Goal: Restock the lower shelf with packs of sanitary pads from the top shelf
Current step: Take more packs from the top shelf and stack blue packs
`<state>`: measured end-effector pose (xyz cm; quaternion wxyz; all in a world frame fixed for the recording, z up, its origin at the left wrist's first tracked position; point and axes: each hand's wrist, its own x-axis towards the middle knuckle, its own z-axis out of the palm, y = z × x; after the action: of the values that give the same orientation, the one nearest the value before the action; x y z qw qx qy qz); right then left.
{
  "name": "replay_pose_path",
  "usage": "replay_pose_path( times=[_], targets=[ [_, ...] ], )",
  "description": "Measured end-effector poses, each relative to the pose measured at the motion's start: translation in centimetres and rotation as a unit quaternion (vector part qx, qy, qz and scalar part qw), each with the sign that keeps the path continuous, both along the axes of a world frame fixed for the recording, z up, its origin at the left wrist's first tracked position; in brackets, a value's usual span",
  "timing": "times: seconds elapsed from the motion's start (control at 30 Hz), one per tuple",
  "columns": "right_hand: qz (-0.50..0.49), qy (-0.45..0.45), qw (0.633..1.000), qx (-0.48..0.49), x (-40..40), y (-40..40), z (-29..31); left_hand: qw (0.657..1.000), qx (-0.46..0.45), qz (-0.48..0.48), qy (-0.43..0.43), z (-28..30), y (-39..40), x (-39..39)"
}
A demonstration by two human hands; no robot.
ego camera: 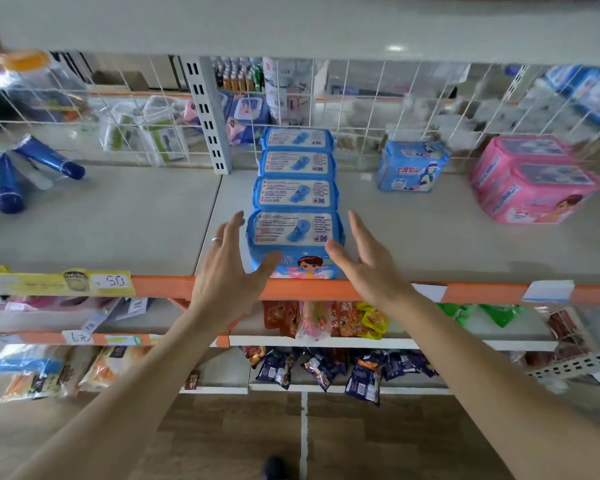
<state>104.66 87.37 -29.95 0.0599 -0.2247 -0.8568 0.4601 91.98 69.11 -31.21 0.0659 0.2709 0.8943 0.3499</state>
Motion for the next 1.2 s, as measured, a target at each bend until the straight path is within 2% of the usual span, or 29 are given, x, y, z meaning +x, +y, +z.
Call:
replay_pose_path(
  times=[0.13, 0.3, 0.43, 0.57, 0.7, 0.9, 1.2],
  targets=[
    [0.026, 0.039, 0.992, 0.118, 3.6, 0.2, 2.5, 0.987, 0.021, -0.004, 0.159, 3.7, 0.3, 5.0],
    [0.053, 0.156, 0.965, 0.203, 9.1, 0.7, 7.4, 0.965, 0.053, -0.027, 0.255, 8.3, 2.4, 12.6],
    [0.063, 0.291, 0.92, 0.254, 14.0, 1.6, 11.7, 0.933, 0.08, -0.018, 0.349, 12.1, 3.4, 17.9],
    [0.05, 0.38, 0.874, 0.298, 17.7, 2.4, 15.9, 0.91, 0.099, 0.011, 0.403, 16.6, 4.0, 22.0],
    [0.036, 0.405, 0.85, 0.336, 19.9, 3.4, 19.5, 0.884, 0.108, 0.029, 0.454, 20.8, 5.3, 24.0],
    [0.007, 0.415, 0.836, 0.359, 21.4, 5.1, 23.4, 0.867, 0.11, 0.044, 0.484, 25.7, 7.4, 25.3],
    [-0.067, 0.373, 0.842, 0.385, 24.3, 9.7, 25.2, 0.862, 0.139, 0.012, 0.488, 27.3, 11.8, 25.9]
  ],
)
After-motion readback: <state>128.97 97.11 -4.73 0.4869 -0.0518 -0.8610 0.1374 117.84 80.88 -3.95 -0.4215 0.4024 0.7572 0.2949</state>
